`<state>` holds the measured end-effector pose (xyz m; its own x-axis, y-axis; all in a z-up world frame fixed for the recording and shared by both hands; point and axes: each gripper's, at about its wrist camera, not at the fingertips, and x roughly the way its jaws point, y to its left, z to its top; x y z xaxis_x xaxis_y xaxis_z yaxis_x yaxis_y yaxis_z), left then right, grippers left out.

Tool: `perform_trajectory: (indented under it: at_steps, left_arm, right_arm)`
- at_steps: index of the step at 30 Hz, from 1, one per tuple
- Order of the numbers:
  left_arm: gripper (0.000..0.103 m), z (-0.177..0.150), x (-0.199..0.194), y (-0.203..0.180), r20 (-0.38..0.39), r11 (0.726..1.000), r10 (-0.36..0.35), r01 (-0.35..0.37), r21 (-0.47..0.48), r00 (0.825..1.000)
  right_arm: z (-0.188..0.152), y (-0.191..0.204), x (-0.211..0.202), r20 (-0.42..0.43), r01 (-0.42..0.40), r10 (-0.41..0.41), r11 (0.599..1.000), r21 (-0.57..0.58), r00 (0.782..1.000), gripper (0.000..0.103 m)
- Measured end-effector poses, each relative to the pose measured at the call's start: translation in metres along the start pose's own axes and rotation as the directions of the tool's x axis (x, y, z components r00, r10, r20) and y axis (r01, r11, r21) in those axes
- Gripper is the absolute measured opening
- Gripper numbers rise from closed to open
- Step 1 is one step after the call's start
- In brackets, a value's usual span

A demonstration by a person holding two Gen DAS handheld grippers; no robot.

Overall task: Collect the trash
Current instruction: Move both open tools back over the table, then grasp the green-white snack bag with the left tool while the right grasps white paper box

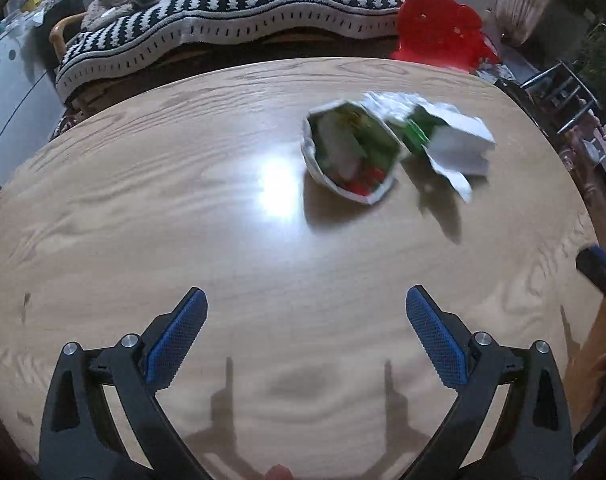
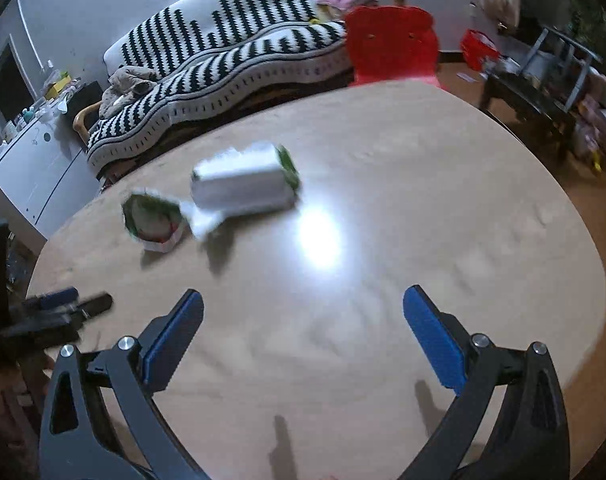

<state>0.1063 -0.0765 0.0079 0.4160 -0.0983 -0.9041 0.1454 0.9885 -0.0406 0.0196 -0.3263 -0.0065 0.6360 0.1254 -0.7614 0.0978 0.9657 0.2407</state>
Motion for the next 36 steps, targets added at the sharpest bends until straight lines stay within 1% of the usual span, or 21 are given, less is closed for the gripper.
perform_trajectory:
  at_steps: [4, 7, 13, 16, 18, 19, 21, 22, 23, 25, 29, 36]
  left_arm:
    - [0.097, 0.032, 0.028, -0.001, -0.006, 1.0, -0.014, 0.014, 0.023, 1.0]
    - [0.097, 0.05, 0.041, -0.003, 0.0, 0.998, -0.021, 0.021, 0.051, 1.0]
    - [0.097, 0.072, 0.061, -0.004, 0.008, 0.995, -0.035, 0.034, 0.089, 0.999]
    - [0.097, 0.082, 0.07, -0.003, 0.01, 0.995, -0.039, 0.037, 0.096, 0.999]
    - [0.096, 0.087, 0.075, -0.001, 0.018, 0.993, -0.081, 0.079, 0.087, 0.997]
    - [0.093, 0.088, 0.076, 0.0, 0.018, 0.992, -0.099, 0.098, 0.078, 0.995]
    - [0.049, 0.089, 0.081, 0.001, 0.01, 0.989, -0.124, 0.123, 0.081, 0.992]
    - [0.043, 0.089, 0.08, 0.0, 0.016, 0.989, -0.124, 0.123, 0.085, 0.992]
    - [0.042, 0.089, 0.079, 0.0, 0.028, 0.989, -0.117, 0.114, 0.092, 0.993]
    - [0.041, 0.085, 0.078, 0.0, 0.031, 0.988, -0.13, 0.127, 0.092, 0.991]
    - [0.04, 0.078, 0.074, 0.0, 0.041, 0.99, -0.116, 0.112, 0.083, 0.992]
    - [0.04, 0.066, 0.06, 0.004, 0.041, 0.993, -0.097, 0.093, 0.072, 0.995]
  right_arm:
    - [0.041, 0.03, 0.042, -0.021, -0.028, 0.027, 0.999, -0.046, 0.999, 0.097]
    - [0.063, 0.05, 0.069, -0.038, -0.04, 0.037, 0.996, -0.085, 0.999, 0.097]
    - [0.089, 0.076, 0.113, -0.061, 0.014, -0.024, 0.987, -0.162, 0.998, 0.097]
    - [0.098, 0.076, 0.133, -0.082, 0.031, -0.044, 0.988, -0.153, 0.996, 0.097]
    - [0.101, 0.073, 0.145, -0.102, 0.031, -0.045, 0.99, -0.134, 0.994, 0.098]
    - [0.103, 0.073, 0.148, -0.097, 0.031, -0.045, 0.99, -0.138, 0.994, 0.098]
    - [0.104, 0.073, 0.149, -0.089, 0.011, -0.025, 0.989, -0.145, 0.996, 0.095]
    - [0.104, 0.072, 0.148, -0.088, -0.001, -0.012, 0.99, -0.143, 0.996, 0.094]
    - [0.103, 0.071, 0.147, -0.087, -0.008, -0.004, 0.99, -0.141, 0.996, 0.093]
    - [0.098, 0.068, 0.143, -0.083, -0.015, 0.003, 0.989, -0.147, 0.997, 0.093]
    - [0.091, 0.062, 0.132, -0.07, -0.037, 0.028, 0.991, -0.131, 0.997, 0.093]
    - [0.078, 0.057, 0.103, -0.036, -0.04, 0.035, 0.99, -0.136, 0.999, 0.093]
